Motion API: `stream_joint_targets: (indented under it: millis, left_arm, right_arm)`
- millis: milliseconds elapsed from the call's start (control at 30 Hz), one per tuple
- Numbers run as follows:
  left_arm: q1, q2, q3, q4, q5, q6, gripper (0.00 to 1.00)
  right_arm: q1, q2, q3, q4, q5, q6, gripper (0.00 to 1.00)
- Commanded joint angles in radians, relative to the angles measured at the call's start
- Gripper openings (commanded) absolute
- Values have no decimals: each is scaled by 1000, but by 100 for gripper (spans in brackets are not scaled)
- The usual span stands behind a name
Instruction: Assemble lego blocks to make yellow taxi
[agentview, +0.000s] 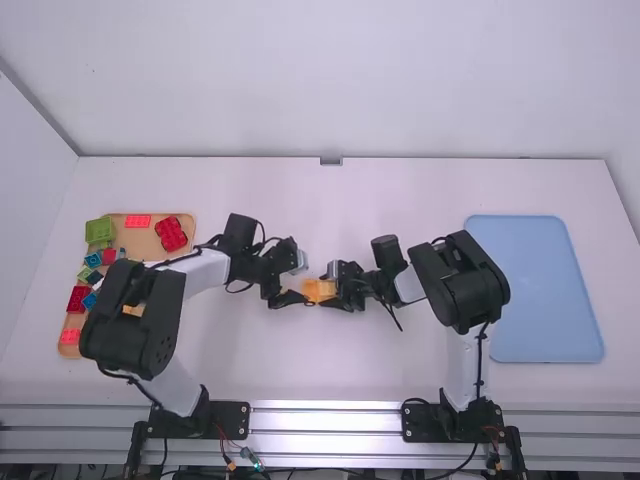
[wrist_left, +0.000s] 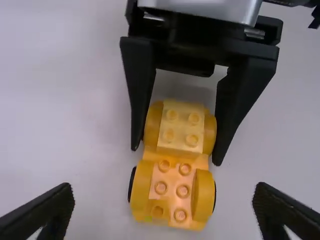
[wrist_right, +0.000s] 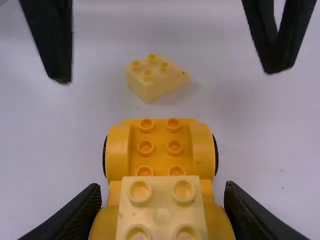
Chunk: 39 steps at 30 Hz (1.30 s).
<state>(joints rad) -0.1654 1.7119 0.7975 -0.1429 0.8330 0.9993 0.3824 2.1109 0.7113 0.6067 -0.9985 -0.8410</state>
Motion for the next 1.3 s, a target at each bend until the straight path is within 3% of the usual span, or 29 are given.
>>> stream_joint_targets:
  millis: [0, 233, 433, 633, 967, 1167, 1200, 1233, 1267]
  left_arm:
    - [31, -52, 9, -38, 16, 70, 99]
    - [156, -75, 9, -222, 16, 348, 99]
    - [260, 2, 9, -250, 59, 460, 99]
    - [244, 120, 9, -269, 76, 708, 95]
    - [244, 215, 9, -140, 100, 633, 87]
    - [244, 218, 9, -136, 101, 632, 61]
    - [244, 218, 9, -137, 101, 632, 46]
    - [244, 218, 9, -139, 101, 632, 38]
    - [244, 218, 9, -144, 101, 632, 36]
  right_arm:
    - [-2, 17, -11, -13, 49, 6, 57]
    - [-2, 17, -11, -13, 50, 6, 58]
    - [-2, 17, -11, -13, 43, 6, 58]
    - [-2, 17, -11, -13, 27, 6, 62]
    - [-2, 17, -9, -6, 27, 47, 62]
    - [-2, 17, -9, -2, 27, 51, 62]
    - [-2, 17, -10, -2, 27, 51, 62]
    - [-2, 17, -10, -1, 27, 51, 62]
    - [-2, 17, -10, -2, 27, 51, 62]
